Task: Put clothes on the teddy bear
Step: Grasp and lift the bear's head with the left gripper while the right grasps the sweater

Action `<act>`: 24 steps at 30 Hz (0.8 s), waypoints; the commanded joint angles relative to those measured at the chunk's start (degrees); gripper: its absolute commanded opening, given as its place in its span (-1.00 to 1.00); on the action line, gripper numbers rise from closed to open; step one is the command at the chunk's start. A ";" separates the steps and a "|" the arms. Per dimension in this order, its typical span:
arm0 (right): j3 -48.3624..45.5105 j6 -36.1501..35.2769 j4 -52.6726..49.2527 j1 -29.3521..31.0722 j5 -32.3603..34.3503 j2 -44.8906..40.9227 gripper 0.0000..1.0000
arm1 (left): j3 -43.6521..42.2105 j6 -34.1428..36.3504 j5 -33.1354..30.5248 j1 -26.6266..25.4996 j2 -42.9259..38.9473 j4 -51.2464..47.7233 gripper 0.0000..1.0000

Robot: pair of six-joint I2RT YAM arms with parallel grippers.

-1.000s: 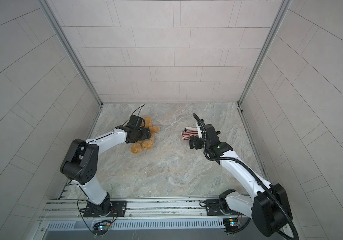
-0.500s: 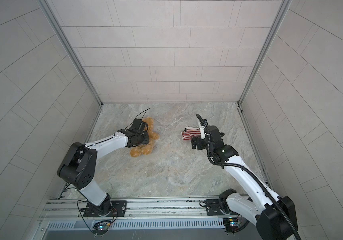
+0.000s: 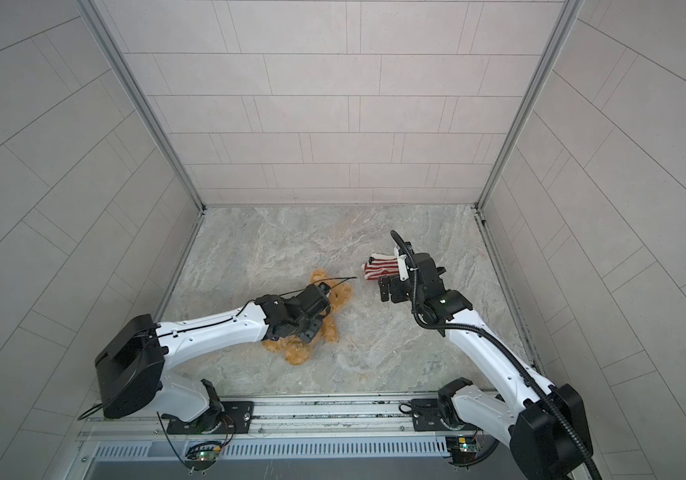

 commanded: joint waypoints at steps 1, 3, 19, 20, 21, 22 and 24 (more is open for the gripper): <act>-0.30 1.67 1.60 0.09 -1.45 0.25 0.99 | -1.89 1.06 -2.24 -1.17 -0.43 -2.64 -0.06; -0.58 1.72 1.72 0.09 -1.35 0.07 0.99 | -3.24 0.22 -0.27 -1.14 -1.66 -1.15 0.18; -0.62 0.47 1.00 0.10 -0.38 1.86 0.99 | 0.91 -5.52 7.74 0.61 -3.78 -0.59 0.69; -0.29 0.12 0.72 0.05 -0.21 2.33 0.99 | 0.91 -5.66 7.73 0.59 -2.94 -0.15 0.68; 0.14 -0.24 0.39 0.03 -0.12 2.86 0.99 | 0.99 -5.74 7.64 0.57 -2.23 0.01 0.68; 0.64 -0.84 -0.15 0.10 -0.03 3.64 0.99 | 1.08 -5.78 7.45 0.58 -1.33 0.11 0.67; 1.89 -2.00 -1.35 0.10 0.06 5.45 0.99 | 1.41 -5.63 6.33 0.60 0.17 -0.04 0.65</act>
